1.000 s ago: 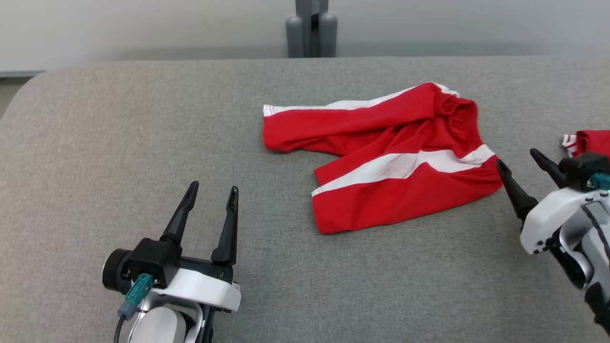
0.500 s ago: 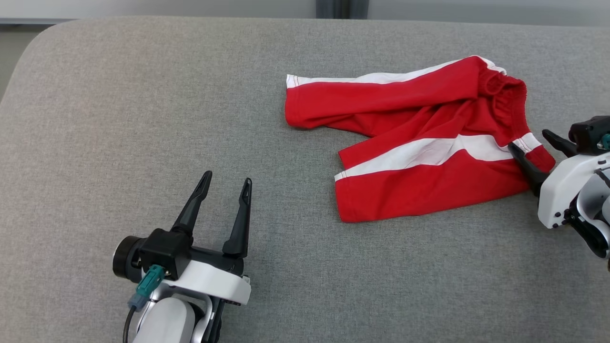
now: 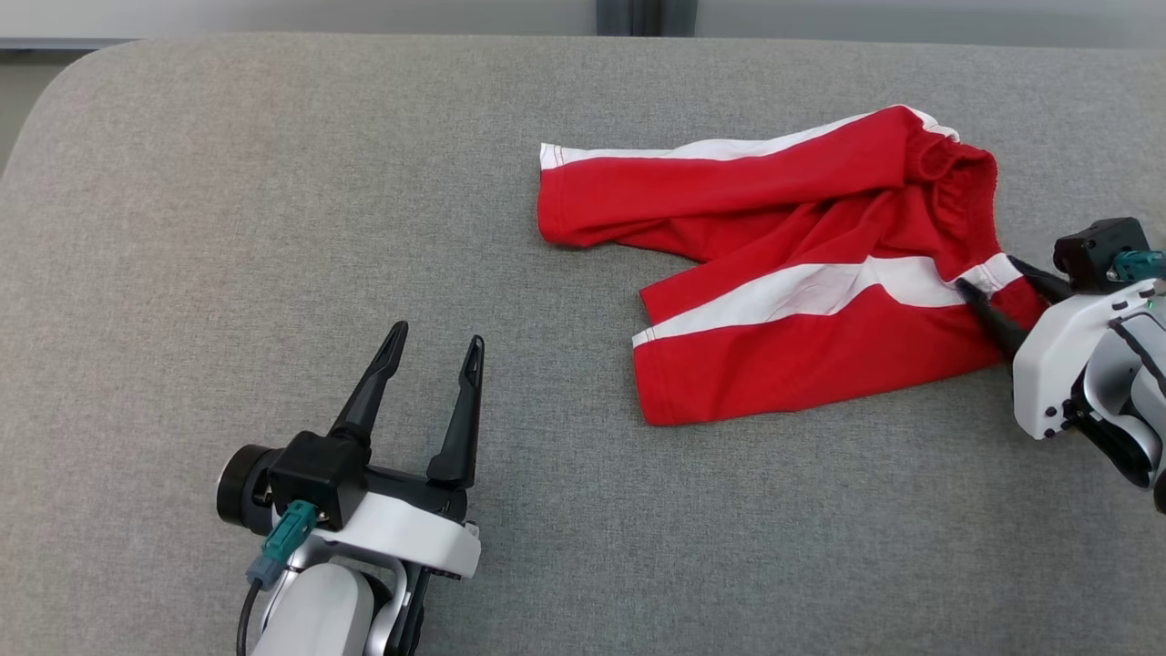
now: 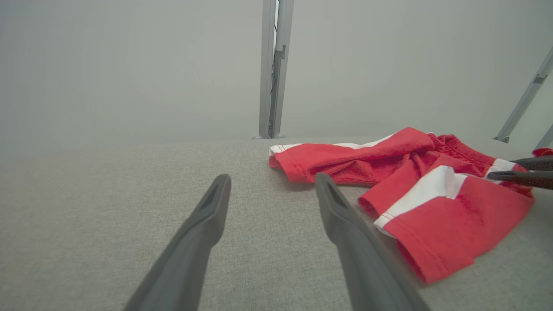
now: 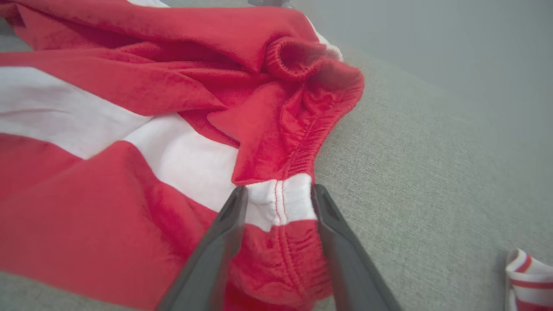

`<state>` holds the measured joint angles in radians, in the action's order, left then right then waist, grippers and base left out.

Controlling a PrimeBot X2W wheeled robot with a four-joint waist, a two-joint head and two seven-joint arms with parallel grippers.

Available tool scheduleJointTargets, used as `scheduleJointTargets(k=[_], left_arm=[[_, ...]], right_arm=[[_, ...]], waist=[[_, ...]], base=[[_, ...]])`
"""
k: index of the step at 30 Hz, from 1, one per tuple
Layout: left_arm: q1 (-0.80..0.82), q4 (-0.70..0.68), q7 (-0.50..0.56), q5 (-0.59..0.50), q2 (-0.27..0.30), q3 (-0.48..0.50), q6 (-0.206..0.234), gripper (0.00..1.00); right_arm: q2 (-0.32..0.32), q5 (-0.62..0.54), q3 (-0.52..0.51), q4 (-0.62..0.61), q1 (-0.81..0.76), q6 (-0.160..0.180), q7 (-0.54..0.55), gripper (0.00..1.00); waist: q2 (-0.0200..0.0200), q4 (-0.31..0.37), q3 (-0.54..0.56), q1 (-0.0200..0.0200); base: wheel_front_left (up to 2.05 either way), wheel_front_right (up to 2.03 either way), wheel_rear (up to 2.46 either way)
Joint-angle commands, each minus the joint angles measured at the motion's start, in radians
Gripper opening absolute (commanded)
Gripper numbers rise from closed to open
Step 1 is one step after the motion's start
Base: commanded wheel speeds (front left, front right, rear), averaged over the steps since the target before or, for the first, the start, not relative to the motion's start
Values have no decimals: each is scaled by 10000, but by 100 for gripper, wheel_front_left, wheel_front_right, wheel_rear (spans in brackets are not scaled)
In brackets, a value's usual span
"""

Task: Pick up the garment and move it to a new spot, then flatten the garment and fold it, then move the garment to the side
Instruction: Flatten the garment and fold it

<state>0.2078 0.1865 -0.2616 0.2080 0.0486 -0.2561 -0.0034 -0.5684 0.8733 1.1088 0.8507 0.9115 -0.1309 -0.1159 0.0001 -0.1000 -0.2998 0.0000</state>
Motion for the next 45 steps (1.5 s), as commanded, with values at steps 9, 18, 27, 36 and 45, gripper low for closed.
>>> scheduleJointTargets(k=[9,18,27,36,45], left_arm=[[34,51,-30,-17,43,29,-13,100],[-151,246,-30,-5,41,12,-162,100],[323,1954,-30,320,41,-591,-907,100],[2072,4073,597,4966,20,-2432,-1285,100],[3346,4159,2035,8256,291,-3581,-1292,100]], right_arm=[[-177,606,914,144,500,5,-453,0],[-364,2130,805,-64,135,6,-1016,0],[-542,2822,1152,-628,-292,5,-1228,0],[-219,2588,1497,-523,19,6,-1299,0],[-52,2526,1628,-481,208,5,-1355,0]], waist=[[-1,41,103,0],[-1,139,380,0],[-1,659,455,0],[-1,1133,342,0],[-1,1212,81,0]], base=[[0,0,0],[0,0,0],[0,0,0],[0,0,0],[0,0,0]])
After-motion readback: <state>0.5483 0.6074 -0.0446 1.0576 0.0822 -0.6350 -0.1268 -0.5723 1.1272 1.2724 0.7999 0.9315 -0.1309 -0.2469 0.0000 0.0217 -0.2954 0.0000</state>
